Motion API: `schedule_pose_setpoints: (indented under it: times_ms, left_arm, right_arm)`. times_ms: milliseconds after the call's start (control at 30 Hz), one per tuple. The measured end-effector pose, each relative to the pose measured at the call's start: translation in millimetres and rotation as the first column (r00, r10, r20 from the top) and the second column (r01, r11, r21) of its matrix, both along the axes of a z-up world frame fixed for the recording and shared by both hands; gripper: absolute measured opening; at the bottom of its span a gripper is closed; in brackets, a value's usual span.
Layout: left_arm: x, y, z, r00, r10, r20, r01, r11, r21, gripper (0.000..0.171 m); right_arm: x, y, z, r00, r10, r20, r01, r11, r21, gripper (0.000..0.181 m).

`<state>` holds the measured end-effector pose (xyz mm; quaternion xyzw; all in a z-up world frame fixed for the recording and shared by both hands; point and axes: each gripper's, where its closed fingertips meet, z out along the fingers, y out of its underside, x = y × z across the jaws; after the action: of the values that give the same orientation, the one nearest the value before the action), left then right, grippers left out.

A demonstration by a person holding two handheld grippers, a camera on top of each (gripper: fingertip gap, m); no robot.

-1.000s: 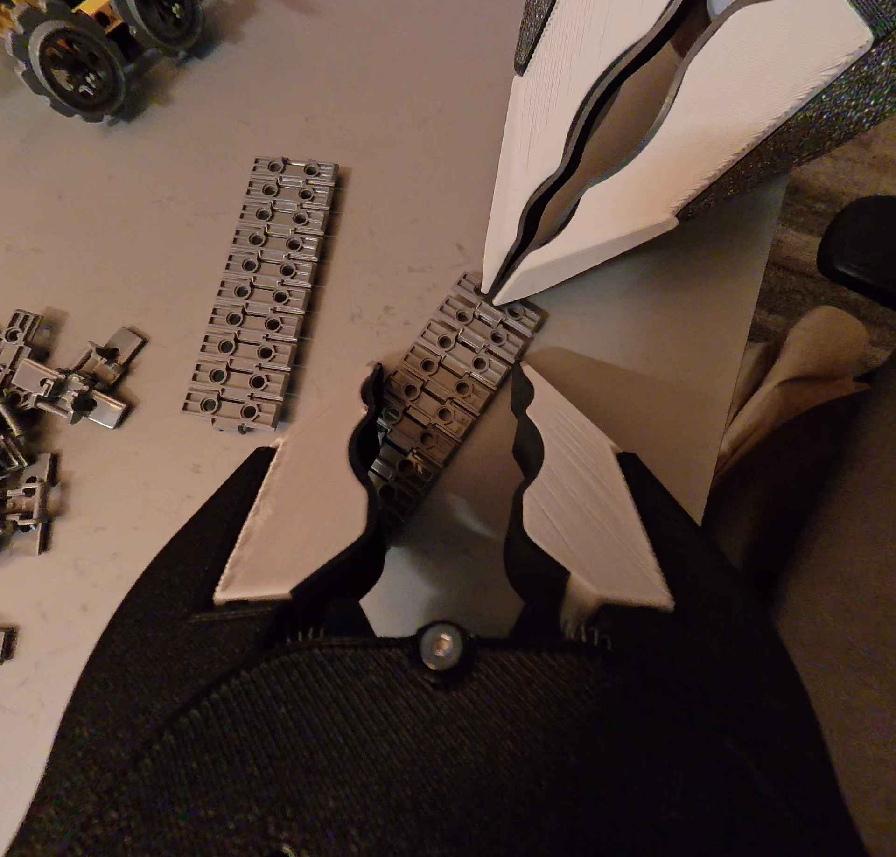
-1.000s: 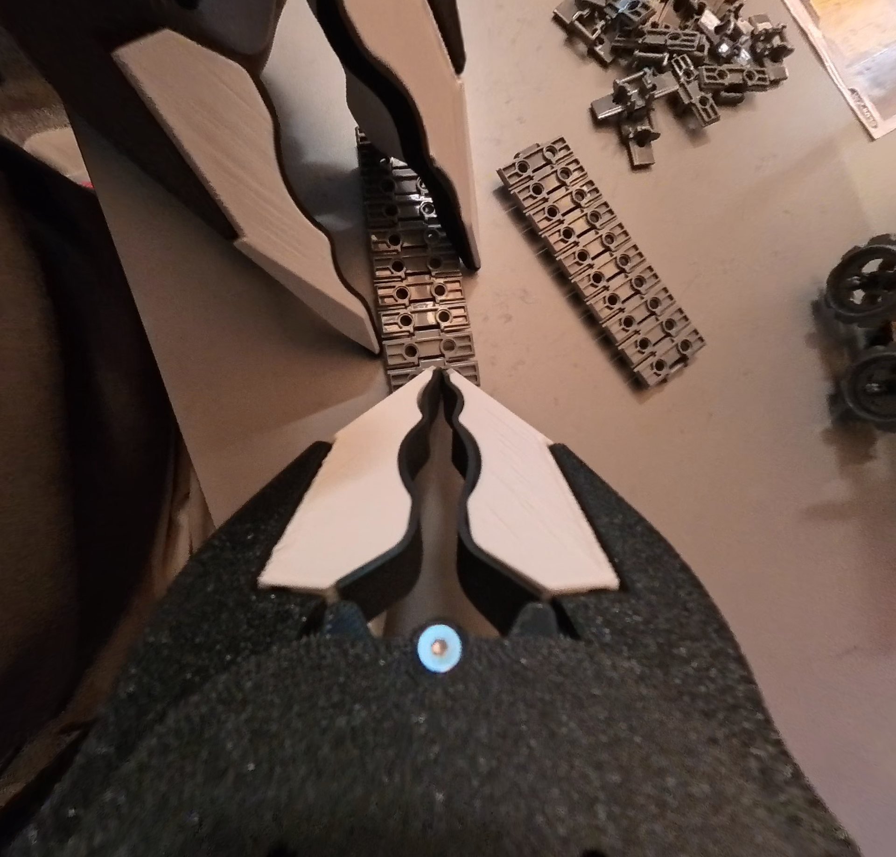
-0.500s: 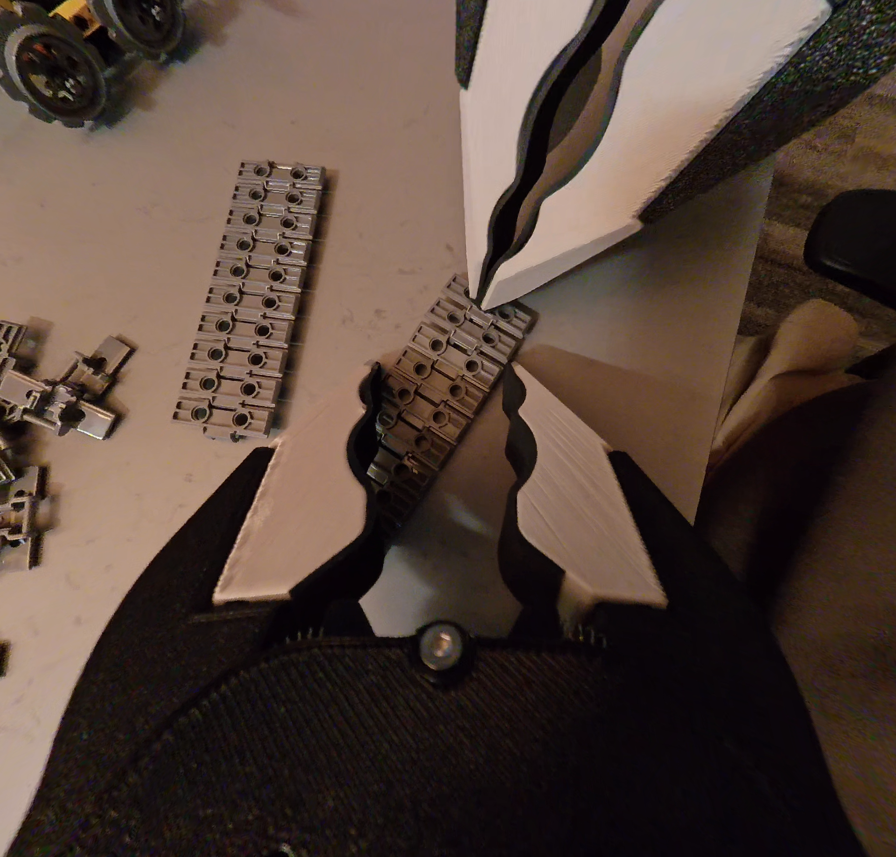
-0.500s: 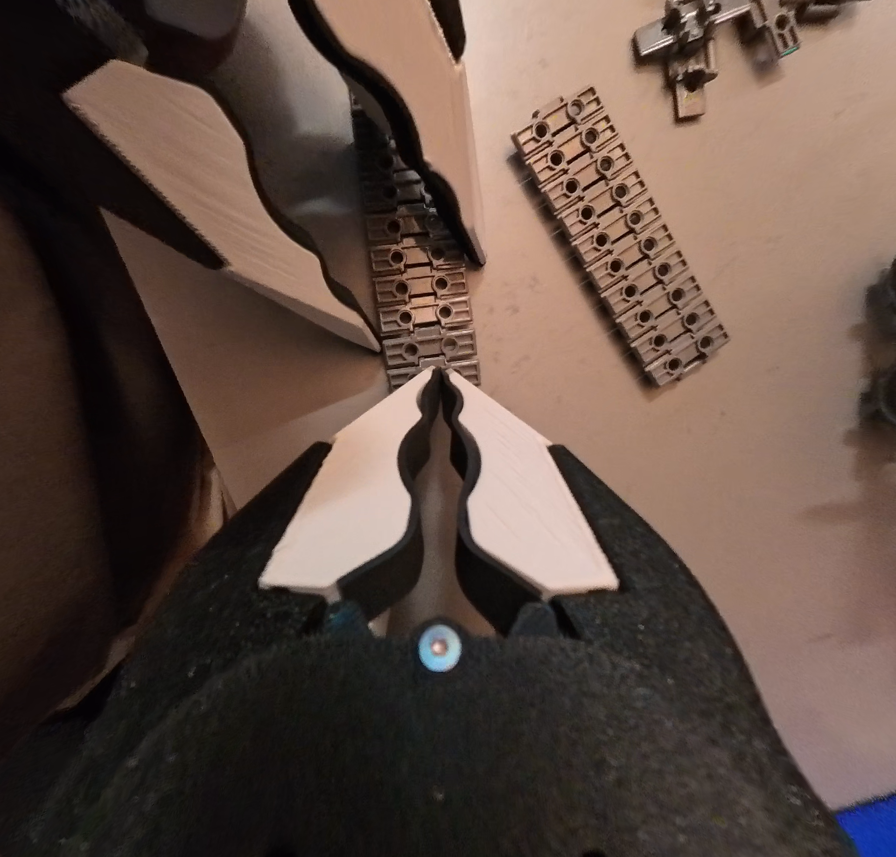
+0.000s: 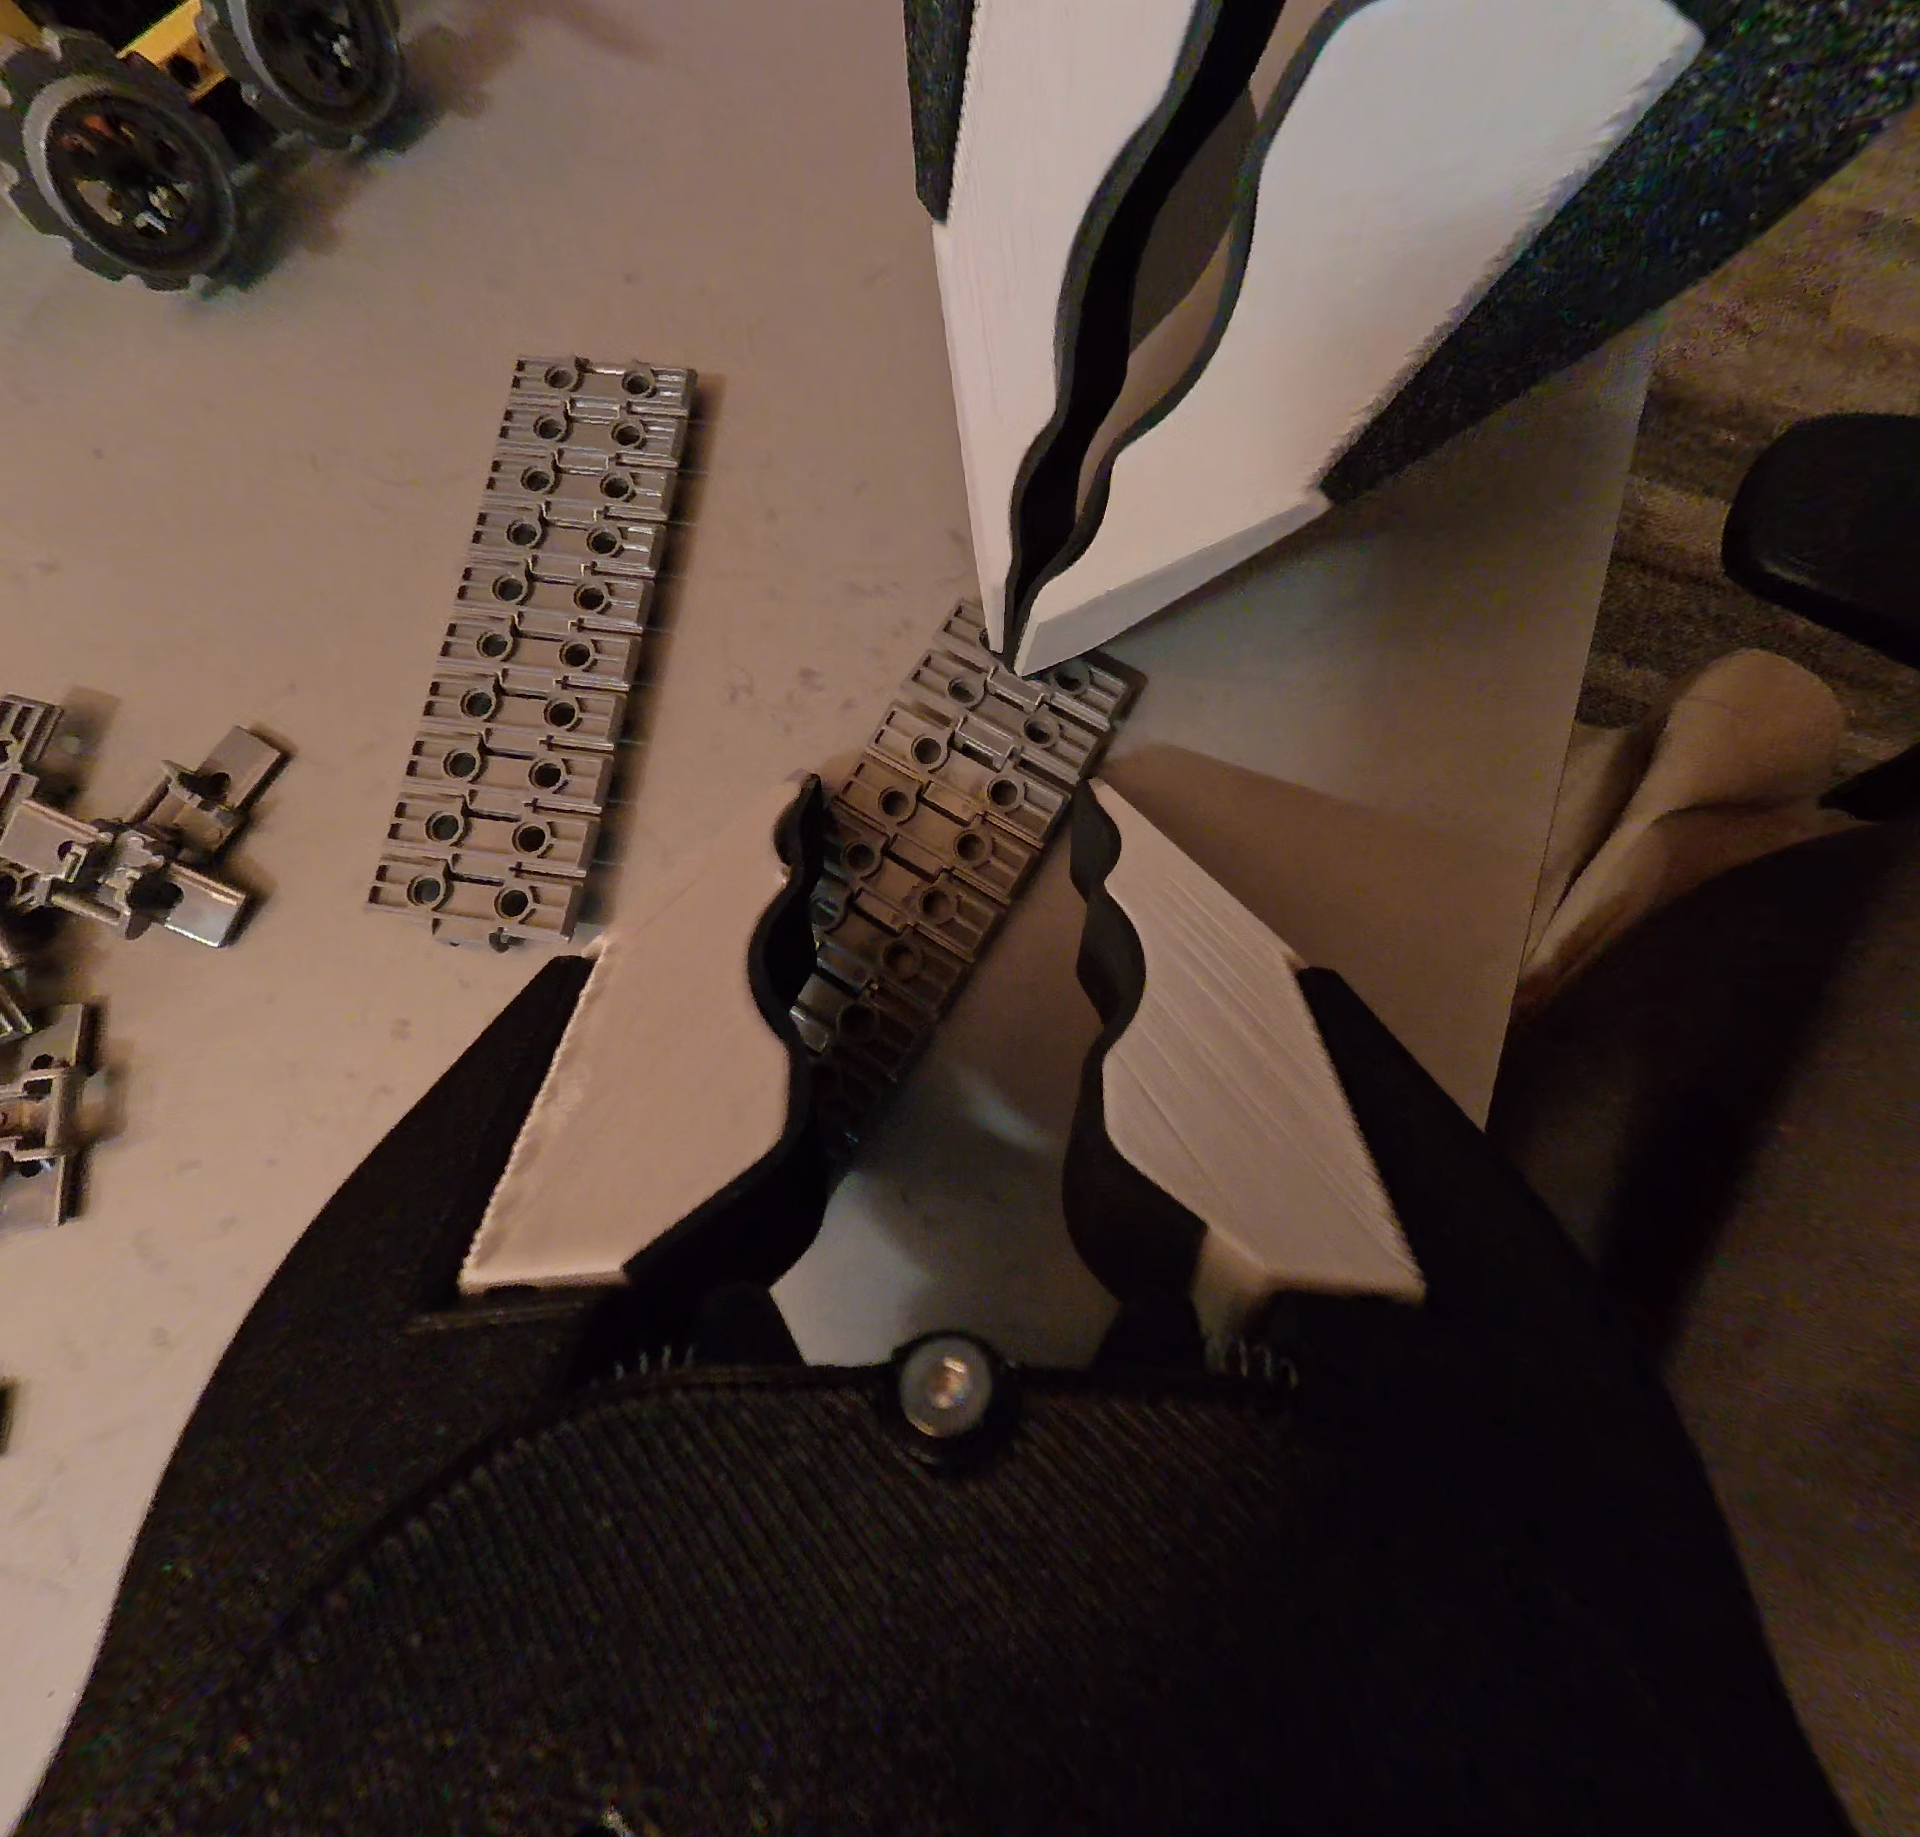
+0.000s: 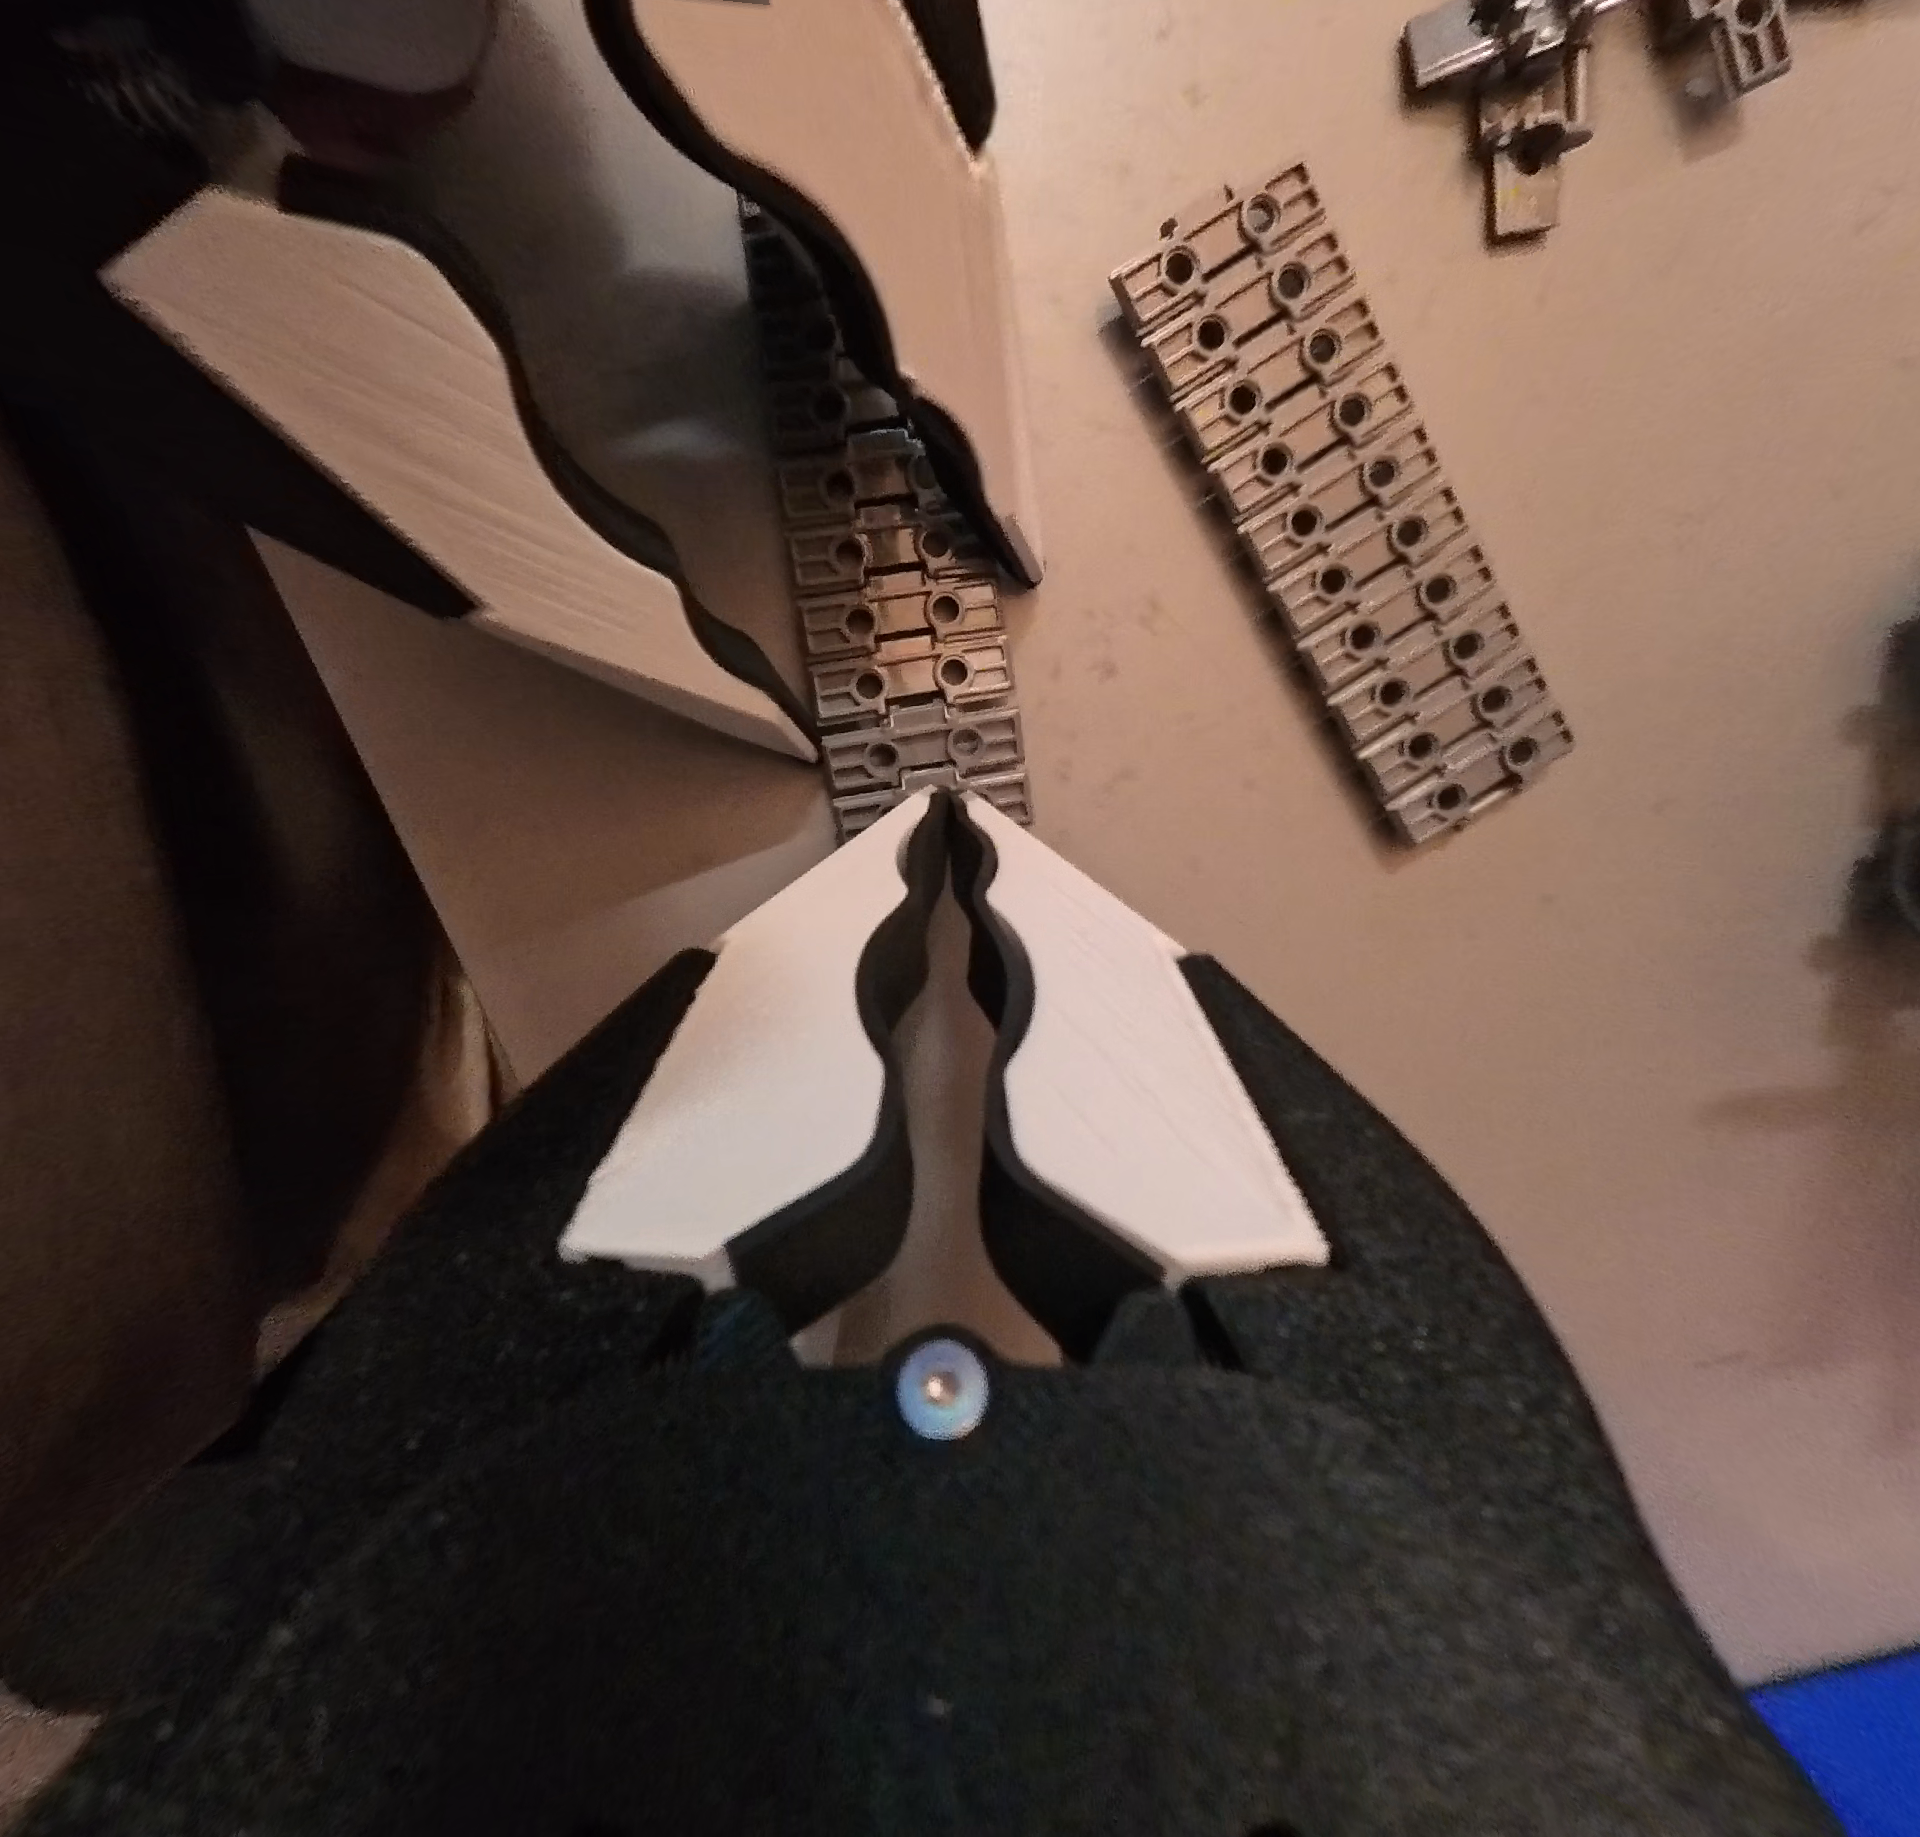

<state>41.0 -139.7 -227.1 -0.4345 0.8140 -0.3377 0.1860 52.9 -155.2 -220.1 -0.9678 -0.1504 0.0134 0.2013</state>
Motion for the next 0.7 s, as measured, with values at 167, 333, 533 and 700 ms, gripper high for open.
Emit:
schedule_pose_setpoints:
  times_ms: [167, 333, 533, 700]
  left_arm:
    - [0.1, -0.6, 0.1, 1.000, -0.012, 0.000, 0.012, 1.000, -0.004, 0.045]
    - [0.1, 0.1, 0.0, 1.000, -0.016, 0.001, 0.016, 1.000, -0.001, 0.045]
    - [0.4, 0.4, 0.2, 1.000, -0.022, 0.008, 0.022, 1.000, 0.003, 0.045]
    - [1.0, 1.1, 0.8, 1.000, -0.016, 0.022, 0.016, 1.000, 0.004, 0.044]
  right_arm:
    - [-0.2, 0.3, -0.2, 0.998, 0.046, 0.051, -0.045, 0.999, -0.024, 0.000]
    - [-0.2, 0.9, -0.2, 0.999, 0.039, 0.032, -0.039, 0.999, -0.014, 0.000]
    - [-0.4, 0.8, -0.6, 0.995, 0.100, 0.019, -0.097, 0.988, -0.118, 0.000]
    - [-0.5, 1.0, -0.9, 0.993, 0.113, 0.020, -0.109, 0.982, -0.152, 0.000]
